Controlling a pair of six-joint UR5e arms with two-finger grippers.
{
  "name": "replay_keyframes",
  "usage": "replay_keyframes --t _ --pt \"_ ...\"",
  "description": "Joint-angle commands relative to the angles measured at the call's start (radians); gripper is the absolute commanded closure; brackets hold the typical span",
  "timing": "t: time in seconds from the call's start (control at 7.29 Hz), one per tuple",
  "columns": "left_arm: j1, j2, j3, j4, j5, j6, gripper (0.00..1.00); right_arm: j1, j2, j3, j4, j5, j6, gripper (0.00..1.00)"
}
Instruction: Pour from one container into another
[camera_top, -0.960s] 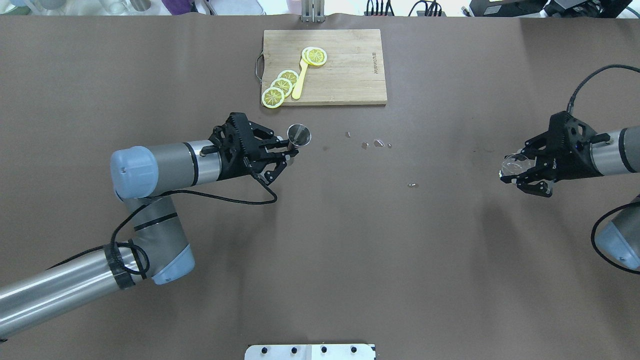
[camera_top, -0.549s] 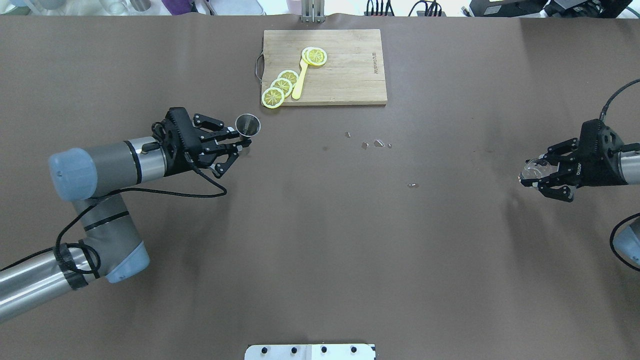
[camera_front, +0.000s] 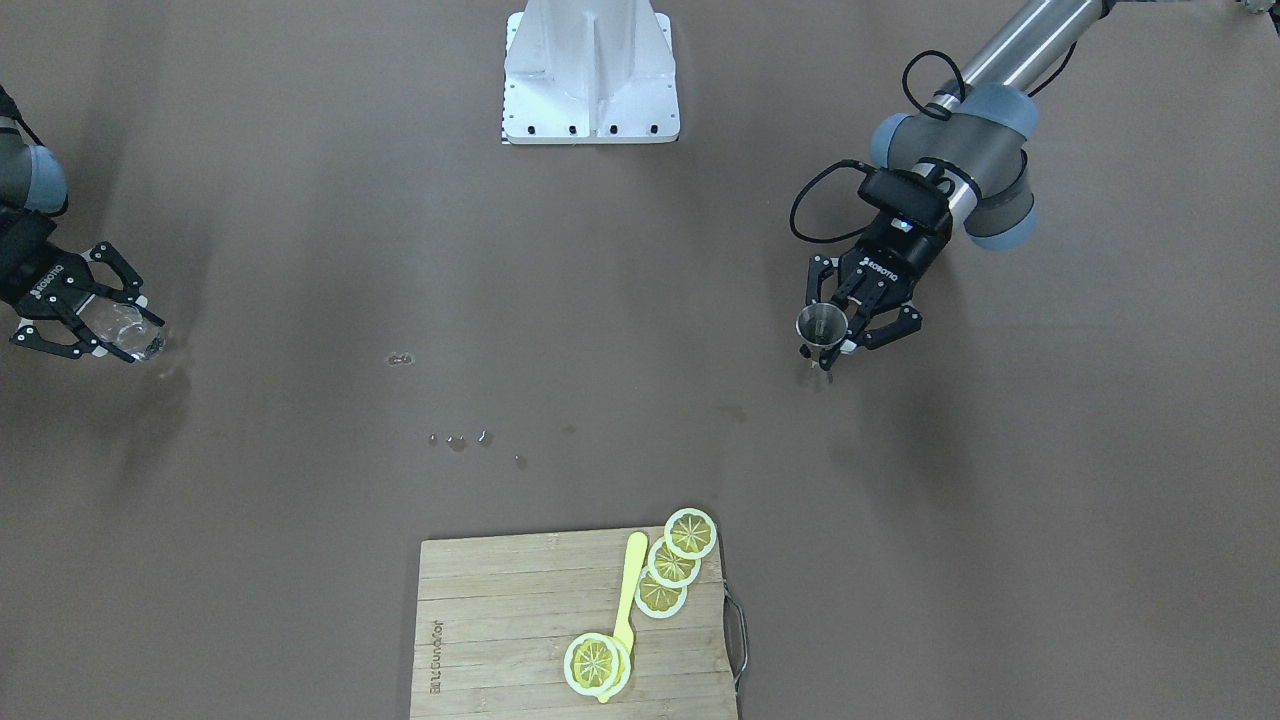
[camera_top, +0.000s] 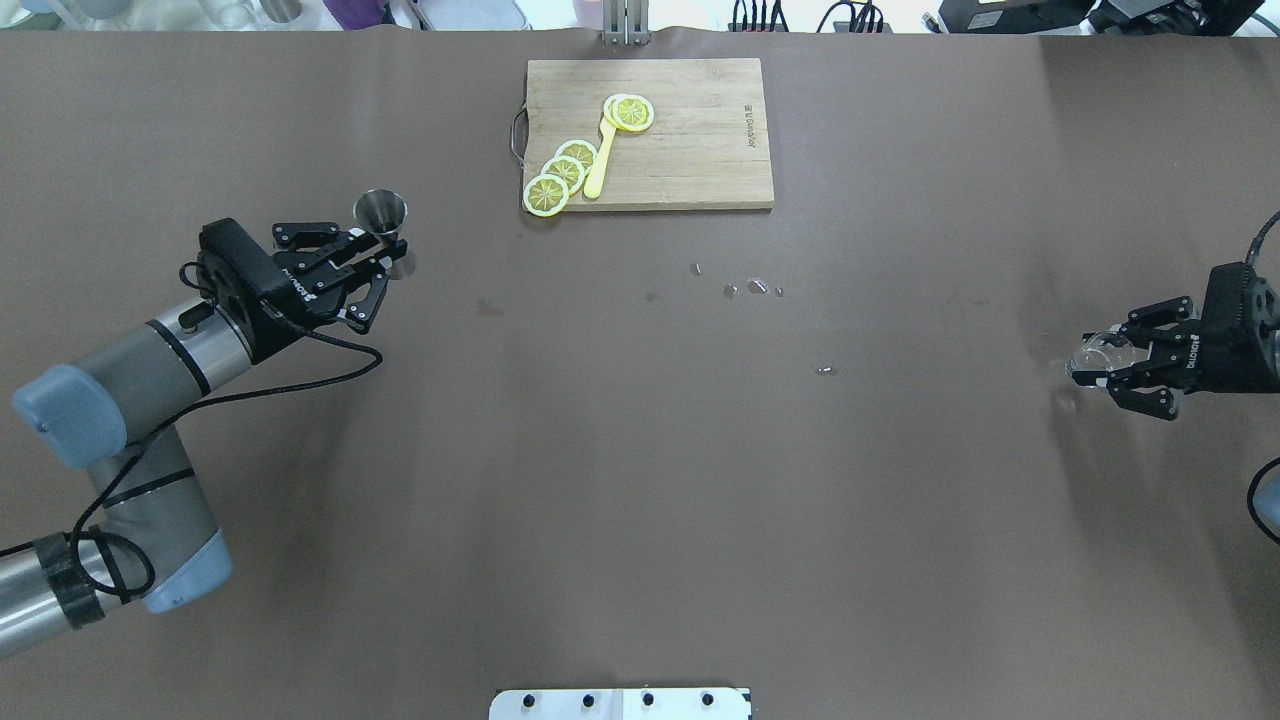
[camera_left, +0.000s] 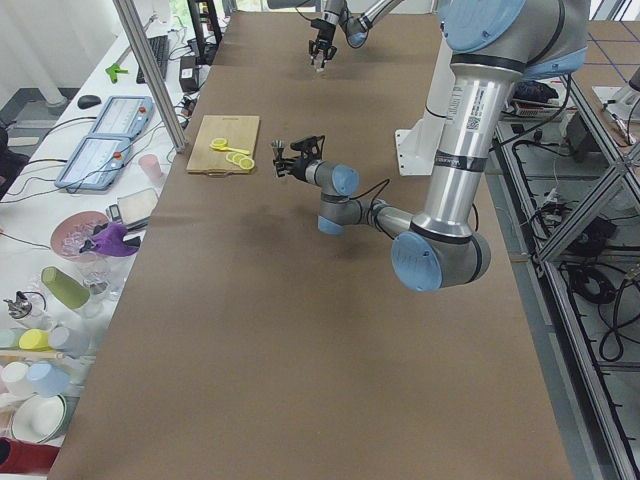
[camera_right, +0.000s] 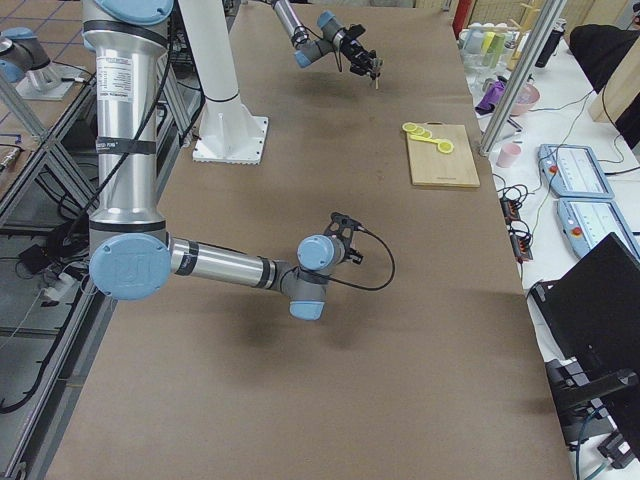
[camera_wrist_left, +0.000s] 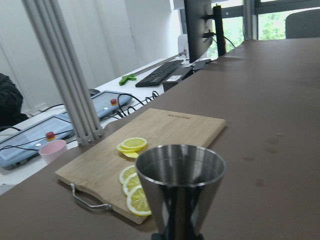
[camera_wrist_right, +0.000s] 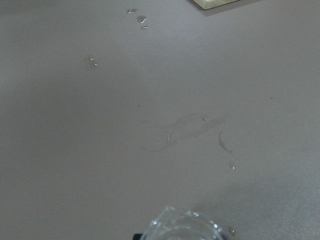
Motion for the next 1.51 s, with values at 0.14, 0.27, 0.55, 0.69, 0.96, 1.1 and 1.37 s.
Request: replay_keyframes --t 0.14,0.27,0.55,0.69,0.96,1.1,1.37 --pt "0.104 0.091 -0.049 -0.012 0.369 -0.176 1.0 0.0 0.001 -0.081 0.096 -0.039 0.003 1.0" --pt "0.142 0.115 -0.049 -0.004 0.465 -0.253 1.0 0.0 0.001 -0.092 0.116 -0.041 0.011 1.0" --pt "0.173 0.152 -0.048 0.013 0.511 -0.301 1.0 0.0 0.003 -0.094 0.118 -0.042 0.021 1.0" --pt "0.184 0.163 -0.043 0.042 0.551 -0.371 1.0 0.0 0.003 -0.095 0.118 -0.042 0.021 1.0" --pt "0.235 0.215 -0.031 0.056 0.561 -0.478 1.0 0.0 0.003 -0.097 0.118 -0.044 0.021 1.0" --pt "0.239 0.232 -0.008 0.064 0.561 -0.512 1.0 0.0 0.001 -0.097 0.118 -0.044 0.021 1.0" --pt "0.244 0.232 0.027 0.086 0.562 -0.554 1.0 0.0 0.003 -0.101 0.122 -0.044 0.021 1.0"
